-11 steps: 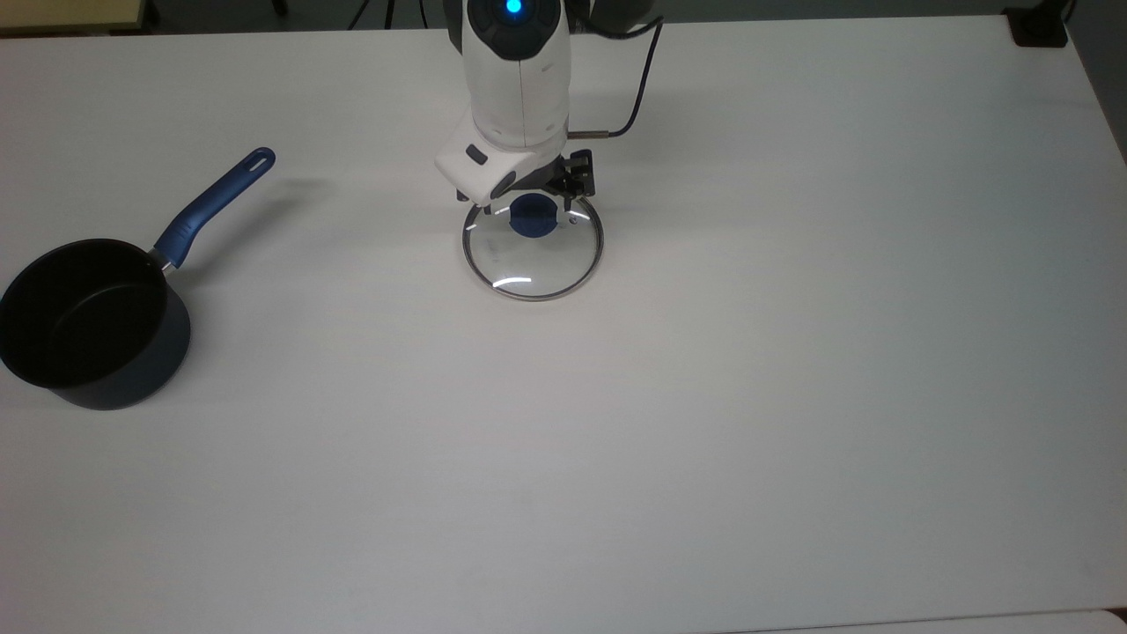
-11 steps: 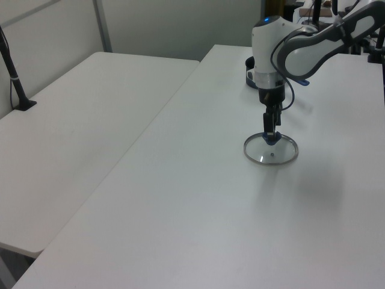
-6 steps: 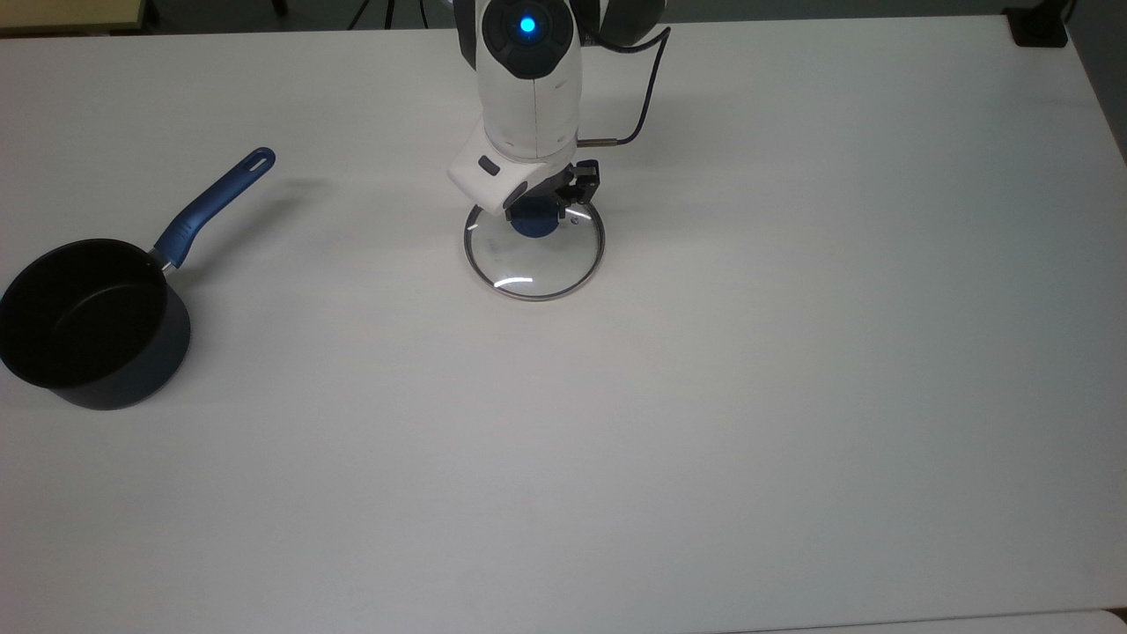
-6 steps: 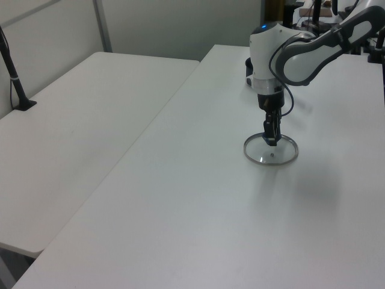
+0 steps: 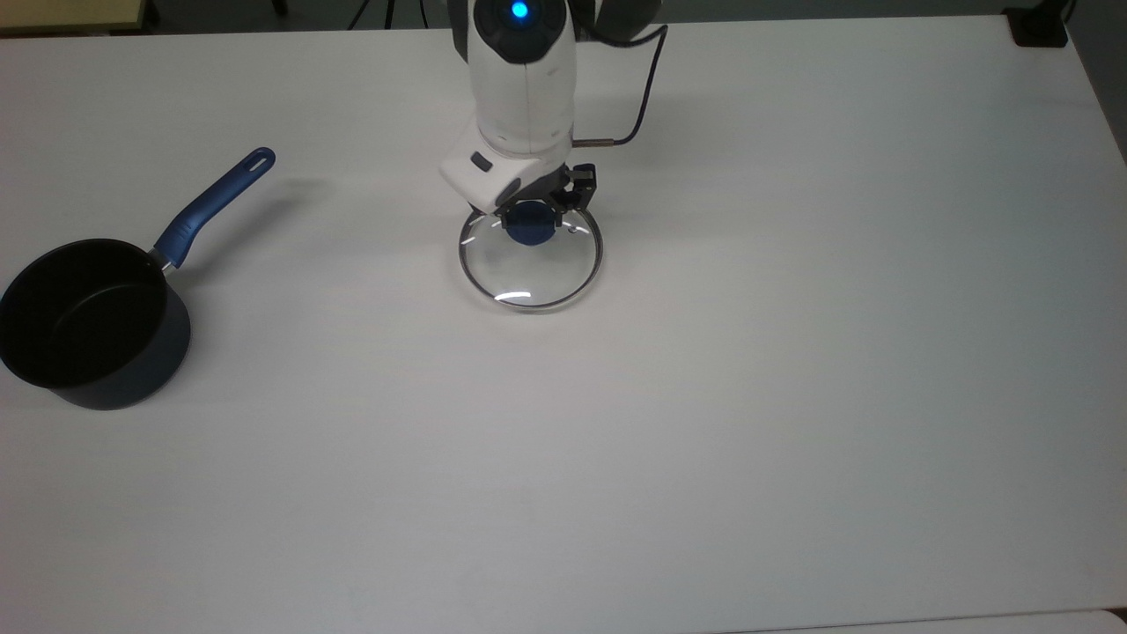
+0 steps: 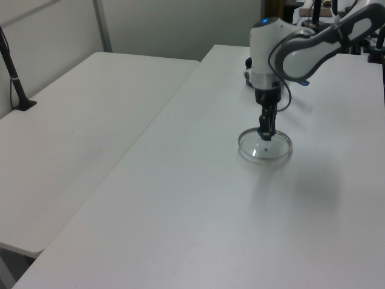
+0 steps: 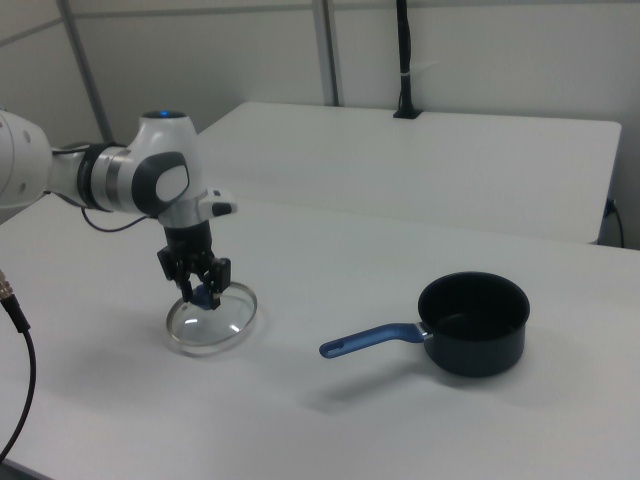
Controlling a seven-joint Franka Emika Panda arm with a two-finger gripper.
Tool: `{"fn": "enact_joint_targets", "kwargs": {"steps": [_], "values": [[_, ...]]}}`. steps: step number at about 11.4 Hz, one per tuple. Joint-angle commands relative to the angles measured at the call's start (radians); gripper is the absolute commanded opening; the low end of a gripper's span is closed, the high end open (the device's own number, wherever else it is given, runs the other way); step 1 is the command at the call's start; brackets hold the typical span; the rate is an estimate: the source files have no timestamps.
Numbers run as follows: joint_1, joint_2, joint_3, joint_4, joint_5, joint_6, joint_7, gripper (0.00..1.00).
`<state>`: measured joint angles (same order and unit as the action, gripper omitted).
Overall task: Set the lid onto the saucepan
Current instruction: 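Close the gripper on the blue knob and lift the lid, then carry the glass lid over to the black saucepan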
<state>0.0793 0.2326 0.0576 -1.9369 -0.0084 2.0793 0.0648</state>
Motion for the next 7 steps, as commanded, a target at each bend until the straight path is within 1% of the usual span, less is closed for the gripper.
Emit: {"fn": "enact_joint_targets", "kwargs": {"steps": [1,3,5,7], "values": [[-0.071,-0.027,-0.013,0.157,0.011,-0.152,-0.007,0.41],[-0.166,-0.019,-0.031,0.280,0.013,-0.165,-0.014,0.42],[-0.264,0.019,-0.039,0.393,0.005,-0.157,-0.054,0.42],[-0.349,0.054,-0.051,0.452,0.005,-0.141,-0.133,0.43]]}}
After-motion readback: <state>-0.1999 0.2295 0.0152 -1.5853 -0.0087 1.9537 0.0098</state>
